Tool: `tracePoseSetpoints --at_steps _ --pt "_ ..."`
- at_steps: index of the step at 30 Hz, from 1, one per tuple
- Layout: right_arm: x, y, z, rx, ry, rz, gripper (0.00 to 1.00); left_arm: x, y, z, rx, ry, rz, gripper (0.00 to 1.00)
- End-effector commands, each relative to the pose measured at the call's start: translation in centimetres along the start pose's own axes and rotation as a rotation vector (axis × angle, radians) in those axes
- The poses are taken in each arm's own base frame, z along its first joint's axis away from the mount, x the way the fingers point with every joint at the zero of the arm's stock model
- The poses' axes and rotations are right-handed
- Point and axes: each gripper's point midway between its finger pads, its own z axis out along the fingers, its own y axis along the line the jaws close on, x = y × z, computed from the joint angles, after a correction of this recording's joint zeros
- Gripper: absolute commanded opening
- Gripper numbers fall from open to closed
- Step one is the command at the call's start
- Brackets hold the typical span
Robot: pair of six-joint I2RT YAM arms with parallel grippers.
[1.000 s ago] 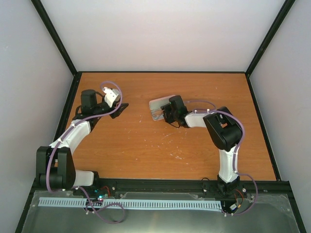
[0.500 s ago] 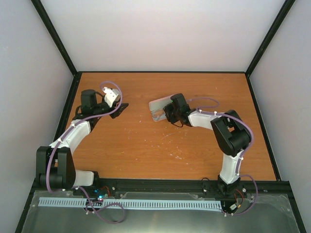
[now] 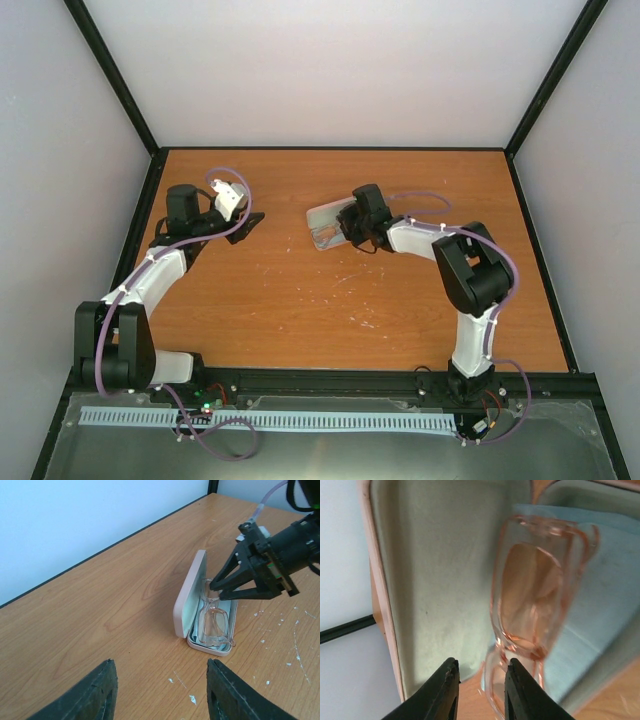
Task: Organize the sunglasses
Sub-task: Place the sunglasses in the sunglasses case, then adjust the sunglasses in the sunglasses case.
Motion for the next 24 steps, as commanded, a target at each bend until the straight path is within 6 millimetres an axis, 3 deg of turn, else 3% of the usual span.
tracePoseSetpoints --at_steps 1,7,16,24 --pt "-0.2 1.9 1.6 -0.039 0.011 -0.033 0.25 -1.3 0.4 -0.6 -0.018 -0.032 0.025 0.5" --pt "-0.4 2.4 2.8 -0.038 0.019 -0.036 0.24 -1.2 0.6 -0.5 -0.022 -0.029 0.02 0.5" --pt "-1.9 0.0 2.9 0.027 -0.013 -0.023 0.22 -1.0 0.9 -0.5 -0.026 -0.027 0.015 0.5" --pt "-2.7 -0.5 4.0 0.042 -0.008 -0.033 0.21 -0.9 1.0 -0.5 -0.024 -0.026 0.008 0.5"
